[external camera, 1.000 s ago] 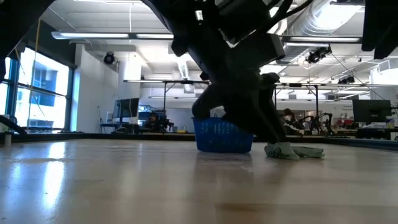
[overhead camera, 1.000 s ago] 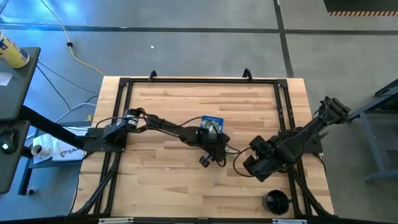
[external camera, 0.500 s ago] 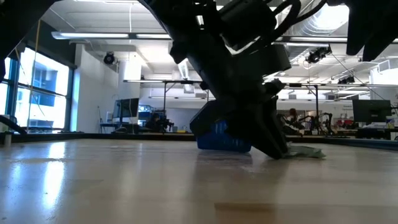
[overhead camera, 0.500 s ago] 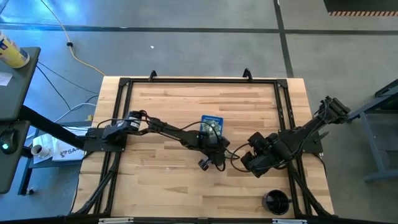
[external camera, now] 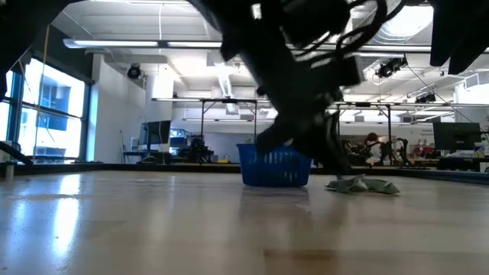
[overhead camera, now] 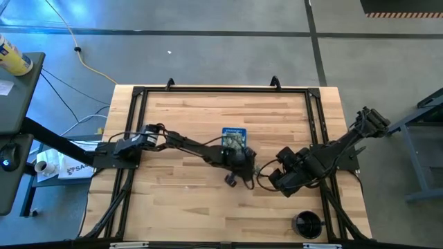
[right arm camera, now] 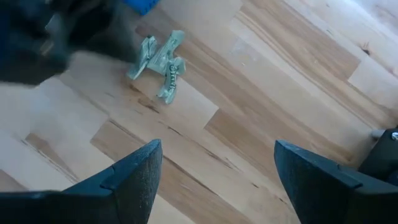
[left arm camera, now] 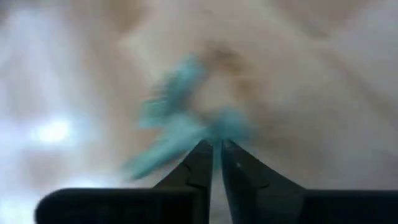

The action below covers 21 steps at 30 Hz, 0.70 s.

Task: Pick and place Stevia / Truvia into bins
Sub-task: Put the stevia packet into the blue basket

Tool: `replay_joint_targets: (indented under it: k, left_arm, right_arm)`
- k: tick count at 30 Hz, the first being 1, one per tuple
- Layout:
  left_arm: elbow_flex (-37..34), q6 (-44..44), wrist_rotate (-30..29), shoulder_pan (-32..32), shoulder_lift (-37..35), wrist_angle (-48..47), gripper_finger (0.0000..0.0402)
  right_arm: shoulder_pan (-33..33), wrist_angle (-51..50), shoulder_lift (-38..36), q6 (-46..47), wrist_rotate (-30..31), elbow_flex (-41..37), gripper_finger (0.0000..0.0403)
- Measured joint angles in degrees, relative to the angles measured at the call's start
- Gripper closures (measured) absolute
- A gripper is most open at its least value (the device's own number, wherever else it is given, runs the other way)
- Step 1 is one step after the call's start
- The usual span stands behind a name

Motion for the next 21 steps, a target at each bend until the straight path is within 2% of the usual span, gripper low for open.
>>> replay_joint_targets:
  k: [2, 5, 15, 18, 21]
  left_arm:
    - [3.54, -1.6, -0.96, 0.47, 0.01, -2.93, 0.034]
    - [7.55, -3.53, 1.51, 0.98, 0.07, -6.81, 0.0332]
    - [9.6, -7.0, 5.94, 1.51, 1.11, -13.19, 0.0189]
    - [9.58, -7.02, 6.71, 1.66, 1.99, -13.37, 0.0172]
    - [9.59, -7.53, 5.96, 1.61, 3.61, -12.03, 0.0173]
  right_arm:
    - [0.0, 0.14, -0.02, 0.04, 0.12, 0.02, 0.0105]
    - [0.0, 0.28, -0.02, 0.04, 0.33, 0.07, 0.0105]
    - [0.02, 0.06, 0.02, -0.64, 0.61, 0.0, 0.0105]
    - [-0.02, -0.02, 0.04, -1.12, 0.9, -0.04, 0.0105]
    - [0.0, -0.01, 0.04, -1.41, 1.17, -0.04, 0.0105]
